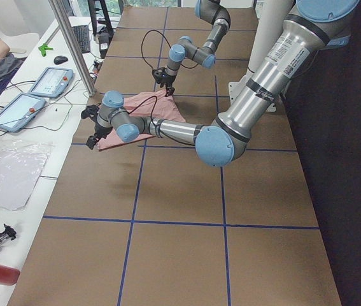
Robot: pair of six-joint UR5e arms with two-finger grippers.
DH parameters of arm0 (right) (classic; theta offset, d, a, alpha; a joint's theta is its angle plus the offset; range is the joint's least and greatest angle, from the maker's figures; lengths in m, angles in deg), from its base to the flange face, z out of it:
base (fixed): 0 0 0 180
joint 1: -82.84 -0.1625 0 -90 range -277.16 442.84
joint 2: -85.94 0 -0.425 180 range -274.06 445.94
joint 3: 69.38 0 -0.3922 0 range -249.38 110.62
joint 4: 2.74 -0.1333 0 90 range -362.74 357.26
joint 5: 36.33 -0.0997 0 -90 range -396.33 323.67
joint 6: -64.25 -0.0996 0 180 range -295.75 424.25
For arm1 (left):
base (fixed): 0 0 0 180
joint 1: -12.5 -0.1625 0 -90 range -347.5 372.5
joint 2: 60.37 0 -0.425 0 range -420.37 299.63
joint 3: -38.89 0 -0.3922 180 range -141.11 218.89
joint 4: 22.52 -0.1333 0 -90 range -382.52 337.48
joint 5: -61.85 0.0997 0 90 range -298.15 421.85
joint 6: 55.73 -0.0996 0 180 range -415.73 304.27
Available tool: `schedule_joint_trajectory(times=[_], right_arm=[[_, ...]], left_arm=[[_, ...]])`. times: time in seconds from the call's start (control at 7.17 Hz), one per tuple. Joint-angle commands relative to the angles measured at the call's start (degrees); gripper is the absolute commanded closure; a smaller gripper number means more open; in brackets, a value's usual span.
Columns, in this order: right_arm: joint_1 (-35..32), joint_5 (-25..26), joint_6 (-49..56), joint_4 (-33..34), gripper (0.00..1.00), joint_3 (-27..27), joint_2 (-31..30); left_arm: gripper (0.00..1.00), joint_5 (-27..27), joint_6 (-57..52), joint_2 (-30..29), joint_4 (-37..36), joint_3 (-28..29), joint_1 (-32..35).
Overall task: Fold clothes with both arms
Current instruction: 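Lower the right gripper onto the folded shirt's edge and grasp it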
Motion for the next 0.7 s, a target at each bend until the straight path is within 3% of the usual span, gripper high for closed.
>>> schedule_joint_trajectory(times=[0.0,0.42,0.56], right_arm=[[0.06,0.68,4.52,0.38,0.45,0.46,-0.57],[0.23,0.33,4.53,1.53,0.55,0.02,-0.23],[0.23,0.33,4.53,1.53,0.65,-0.07,-0.22]], left_arm=[[0.00,0.00,0.09,0.10,0.03,-0.02,0.00],[0.00,0.00,0.09,0.19,0.12,-0.02,0.00],[0.00,0.00,0.09,0.19,0.12,-0.02,0.00]])
